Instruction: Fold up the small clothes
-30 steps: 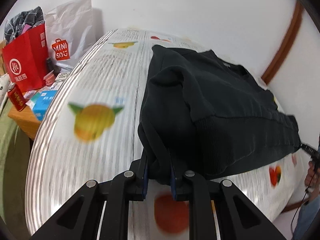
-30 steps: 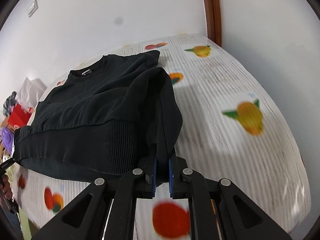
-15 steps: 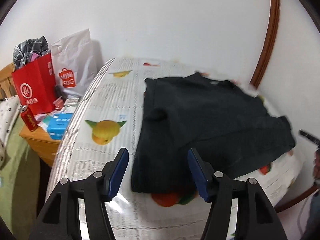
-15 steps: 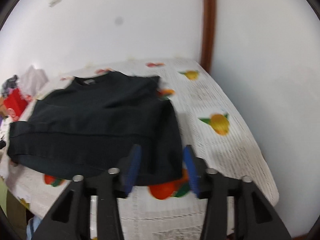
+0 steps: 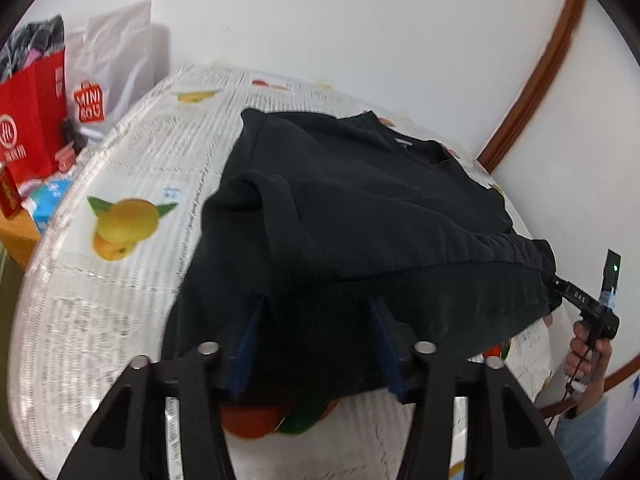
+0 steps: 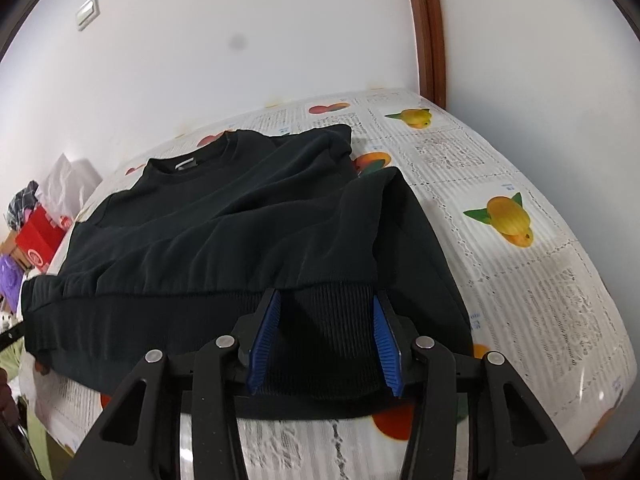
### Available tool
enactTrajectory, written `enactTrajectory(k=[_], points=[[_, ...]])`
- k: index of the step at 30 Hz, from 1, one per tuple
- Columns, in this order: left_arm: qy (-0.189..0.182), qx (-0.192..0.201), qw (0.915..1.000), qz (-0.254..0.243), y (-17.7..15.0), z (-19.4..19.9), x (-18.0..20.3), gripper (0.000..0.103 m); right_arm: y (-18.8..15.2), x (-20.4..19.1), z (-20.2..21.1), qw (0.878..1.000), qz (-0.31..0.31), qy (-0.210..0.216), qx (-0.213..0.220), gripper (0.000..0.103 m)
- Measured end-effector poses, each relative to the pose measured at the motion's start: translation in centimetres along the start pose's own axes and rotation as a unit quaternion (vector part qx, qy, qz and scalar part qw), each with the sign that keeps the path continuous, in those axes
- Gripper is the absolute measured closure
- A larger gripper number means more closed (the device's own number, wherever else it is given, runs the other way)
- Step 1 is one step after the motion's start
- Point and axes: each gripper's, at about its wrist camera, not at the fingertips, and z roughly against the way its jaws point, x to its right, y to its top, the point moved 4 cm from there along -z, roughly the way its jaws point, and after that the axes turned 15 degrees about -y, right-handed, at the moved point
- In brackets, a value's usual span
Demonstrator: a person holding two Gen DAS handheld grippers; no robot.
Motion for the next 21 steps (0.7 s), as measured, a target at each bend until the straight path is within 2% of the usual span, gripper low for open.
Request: enactTrajectory(k=[1, 3, 4, 5, 7, 10, 14, 21], points=[[0.002, 0.003, 1.0000, 0.006, 0.1, -0.2, -0.1, 0.058, 0.1, -0.2, 0.0, 1.000, 0.004, -0.004, 0.001, 0.068], [0.009, 0.008, 0.9999, 0.005, 0.4, 0.0, 0.0, 0.077, 0.3, -0.5, 0.4, 1.000, 0.017, -0.003, 0.007, 0.078], [0.008, 0.012, 0.9999, 0.004, 0.6, 0.3, 0.1, 0.082, 0.4, -0.7, 0.7, 1.000, 0.023, 0.003, 0.011, 0.083], [0.002, 0.018, 0.9998, 0.003, 0.9, 0.8, 0.2, 0.092, 0.5, -0.7, 1.2, 1.000, 0.025, 0.008, 0.017, 0.085], [-0.027, 0.026, 0.9992, 0.010, 1.3, 1.9, 0.5, 0.093, 0.9, -0.5, 2.1, 0.999, 0.024, 0.022, 0.029, 0.086], [-0.044, 0.041, 0.9982, 0.003, 2.0, 2.9, 1.2, 0.094, 1.8, -0.4, 3.8, 0.997, 0.016, 0.050, 0.053, 0.087], [-0.043, 0.066, 0.9968, -0.009, 3.4, 3.2, 2.0, 0.094, 3.5, -0.6, 4.7, 0.995, 0.000, 0.073, 0.074, 0.087], [-0.038, 0.082, 0.9949, 0.044, 6.7, 1.3, 0.4, 0.094, 6.8, -1.2, 2.6, 0.992, -0.040, 0.098, 0.063, 0.087]])
